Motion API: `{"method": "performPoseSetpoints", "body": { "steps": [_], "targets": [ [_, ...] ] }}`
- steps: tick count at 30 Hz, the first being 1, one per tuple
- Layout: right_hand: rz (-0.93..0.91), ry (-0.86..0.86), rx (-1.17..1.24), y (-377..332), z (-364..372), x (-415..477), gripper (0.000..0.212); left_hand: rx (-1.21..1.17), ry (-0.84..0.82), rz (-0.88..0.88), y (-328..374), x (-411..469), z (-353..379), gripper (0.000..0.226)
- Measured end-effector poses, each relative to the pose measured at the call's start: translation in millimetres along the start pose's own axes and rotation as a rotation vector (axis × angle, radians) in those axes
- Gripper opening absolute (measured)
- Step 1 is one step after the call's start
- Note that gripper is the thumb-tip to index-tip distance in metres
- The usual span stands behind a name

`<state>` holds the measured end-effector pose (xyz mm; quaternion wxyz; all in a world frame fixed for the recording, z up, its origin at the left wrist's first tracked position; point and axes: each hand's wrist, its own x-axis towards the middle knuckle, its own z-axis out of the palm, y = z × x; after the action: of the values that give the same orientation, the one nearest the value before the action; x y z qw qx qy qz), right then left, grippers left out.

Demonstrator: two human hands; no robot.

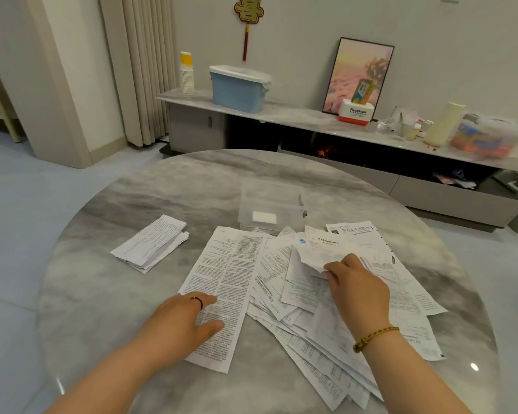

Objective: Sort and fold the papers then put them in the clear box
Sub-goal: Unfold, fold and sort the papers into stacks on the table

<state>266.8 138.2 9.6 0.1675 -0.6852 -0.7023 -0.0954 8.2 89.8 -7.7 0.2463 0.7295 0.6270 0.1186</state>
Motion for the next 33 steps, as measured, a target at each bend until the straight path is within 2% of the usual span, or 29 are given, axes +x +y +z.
{"method": "performPoseSetpoints", "body": {
  "steps": [2,4,5,6,8,11,15,19,21,23,25,28,30,33],
  "targets": [
    [-0.045,0.108,0.053,-6,-7,-5,0.014,-0.225,0.010,-0.019,5,-5,-3,0.043],
    [-0.118,0.227,0.175,-12,-12,-13,0.009,-0.419,-0.007,-0.051,8,-7,-3,0.029],
    [-0.150,0.258,0.221,-15,-14,-17,0.007,-0.470,-0.017,-0.057,8,-7,-3,0.019],
    [-0.187,0.256,0.253,-19,-16,-23,0.017,-0.499,-0.025,-0.056,9,-9,-3,0.012],
    [-0.281,0.285,0.349,-27,-14,-35,0.028,-0.510,-0.047,-0.049,8,-10,-1,0.014],
    [-0.375,0.260,0.514,-36,-8,-49,0.021,-0.626,-0.025,-0.117,9,-8,0,0.020],
    [-0.396,0.098,0.712,-46,-5,-57,0.018,-1.025,-0.004,-0.328,16,-6,-8,0.025],
    [-0.391,0.007,0.800,-50,-10,-58,0.019,-1.156,-0.063,-0.395,12,-8,-10,0.017],
    [-0.329,-0.105,0.852,-52,-12,-58,0.024,-1.163,-0.076,-0.388,11,-7,-9,0.009],
    [-0.251,-0.212,0.924,-52,-13,-59,0.032,-1.161,-0.028,-0.393,10,-6,-8,0.012],
    [-0.150,-0.266,1.029,-55,-17,-58,0.026,-1.154,0.036,-0.397,9,-4,-8,0.015],
    [0.032,-0.253,1.206,-61,-23,-56,0.019,-1.148,0.109,-0.386,10,-3,-9,0.014],
    [0.201,-0.205,1.325,-62,-22,-52,0.029,-1.146,0.138,-0.369,11,-2,-9,0.012],
    [0.503,-0.192,1.524,-62,-22,-45,0.028,-1.134,0.150,-0.331,12,-3,-9,0.011]
  ]
}}
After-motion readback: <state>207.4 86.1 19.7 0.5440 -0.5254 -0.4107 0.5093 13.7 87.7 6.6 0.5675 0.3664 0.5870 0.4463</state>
